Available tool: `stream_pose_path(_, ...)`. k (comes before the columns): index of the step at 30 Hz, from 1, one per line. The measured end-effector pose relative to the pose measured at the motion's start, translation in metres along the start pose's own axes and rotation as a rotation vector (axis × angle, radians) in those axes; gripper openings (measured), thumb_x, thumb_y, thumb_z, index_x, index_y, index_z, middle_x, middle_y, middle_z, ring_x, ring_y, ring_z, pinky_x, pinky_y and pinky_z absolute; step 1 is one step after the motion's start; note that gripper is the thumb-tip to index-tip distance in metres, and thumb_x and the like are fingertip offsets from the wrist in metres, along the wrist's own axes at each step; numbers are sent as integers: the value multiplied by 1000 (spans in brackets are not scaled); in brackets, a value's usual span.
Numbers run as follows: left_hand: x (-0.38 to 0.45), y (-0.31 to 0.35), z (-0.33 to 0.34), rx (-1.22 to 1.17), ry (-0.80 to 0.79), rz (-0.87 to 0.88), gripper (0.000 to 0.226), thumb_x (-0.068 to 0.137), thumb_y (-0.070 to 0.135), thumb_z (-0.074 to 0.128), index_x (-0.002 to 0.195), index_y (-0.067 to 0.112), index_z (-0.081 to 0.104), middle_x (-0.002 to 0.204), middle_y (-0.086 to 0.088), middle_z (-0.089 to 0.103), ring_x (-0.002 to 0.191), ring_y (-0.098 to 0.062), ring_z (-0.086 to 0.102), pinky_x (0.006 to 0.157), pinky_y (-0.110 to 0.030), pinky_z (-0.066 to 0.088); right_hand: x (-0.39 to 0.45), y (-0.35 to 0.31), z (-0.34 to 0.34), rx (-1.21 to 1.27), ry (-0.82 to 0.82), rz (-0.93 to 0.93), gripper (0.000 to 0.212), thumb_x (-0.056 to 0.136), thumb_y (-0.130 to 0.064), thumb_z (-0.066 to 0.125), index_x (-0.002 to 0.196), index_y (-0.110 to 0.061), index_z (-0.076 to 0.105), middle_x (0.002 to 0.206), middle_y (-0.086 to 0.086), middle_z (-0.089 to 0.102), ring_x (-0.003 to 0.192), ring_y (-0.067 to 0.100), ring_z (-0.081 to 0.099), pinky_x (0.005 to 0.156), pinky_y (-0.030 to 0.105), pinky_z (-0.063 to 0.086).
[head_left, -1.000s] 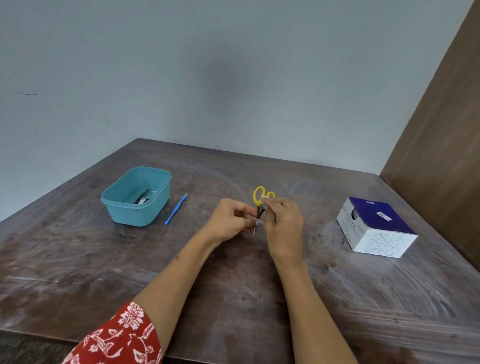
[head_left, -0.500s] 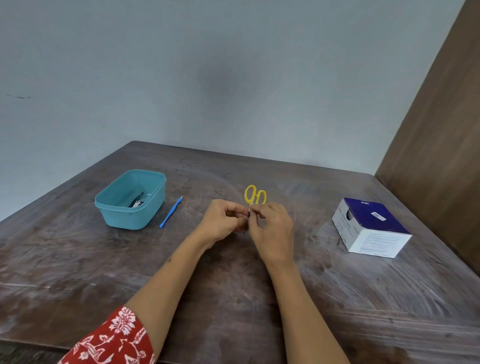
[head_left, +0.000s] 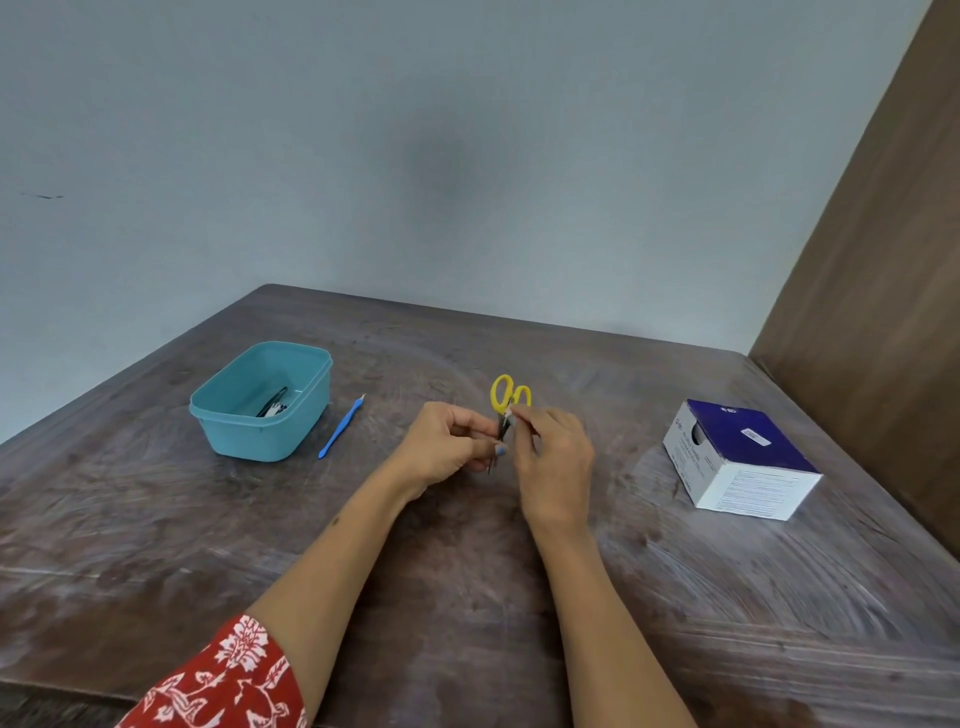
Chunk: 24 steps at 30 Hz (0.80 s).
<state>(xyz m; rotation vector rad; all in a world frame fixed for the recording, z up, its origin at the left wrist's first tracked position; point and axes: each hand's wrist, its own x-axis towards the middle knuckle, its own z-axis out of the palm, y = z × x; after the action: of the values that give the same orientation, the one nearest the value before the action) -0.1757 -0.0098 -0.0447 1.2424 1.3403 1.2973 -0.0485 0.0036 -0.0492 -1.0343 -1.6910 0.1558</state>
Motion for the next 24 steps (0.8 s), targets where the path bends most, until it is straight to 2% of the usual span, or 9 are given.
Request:
stream_pose_path(4,2,-2,3,22,44,29,20,77,-16,60,89,-3,69,60,-5,66,47,-5,61,49,-17,51,-2,-1,1,14,-27,-20,12,75,1,70,85,-3,74,76,11,68,75,27,62,70,31,47)
stream_pose_path(7,1,-2,4,43,45,36,19,76,-16,62,93,-9,67,57,-3,65,44,-5,59,48,-17,50,-2,-1,2,39,-3,1,11,77,1,69,86,-4,73,76,11,68,75,26,61,71,23,43)
stream_pose_path(12,-5,2,10,166,-49,68,12,72,-13,67,83,-8,68,49,-2,60,40,-7,54,46,-19,48,2,3,1,70,156,84,10,81,3,66,88,-1,71,81,14,67,78,33,61,72,44,51)
stream_pose_path(17,-6,3,11,270,-22,151,27,68,-17,50,76,-1,70,50,-7,57,39,-7,47,46,-19,39,-2,-1,4,43,66,-9,9,76,1,68,83,-4,70,72,10,64,71,30,59,68,28,42)
stream_pose_path(19,-6,2,12,275,-10,147,21,70,-14,57,76,1,70,49,-6,57,38,-5,46,44,-17,38,0,2,4,40,85,21,8,78,0,67,85,-4,70,74,11,63,73,30,59,70,30,42)
stream_pose_path(22,-6,0,14,322,-4,156,12,72,-8,67,77,3,70,49,1,59,37,0,50,44,-14,40,1,7,2,56,129,93,10,83,0,63,89,-4,69,82,10,64,79,30,59,71,41,49)
stream_pose_path(24,-6,0,14,358,-1,187,13,72,-8,64,78,1,71,52,1,60,38,3,49,44,-12,39,0,5,2,63,119,51,10,83,0,62,90,-5,69,82,9,64,78,29,58,72,38,49)
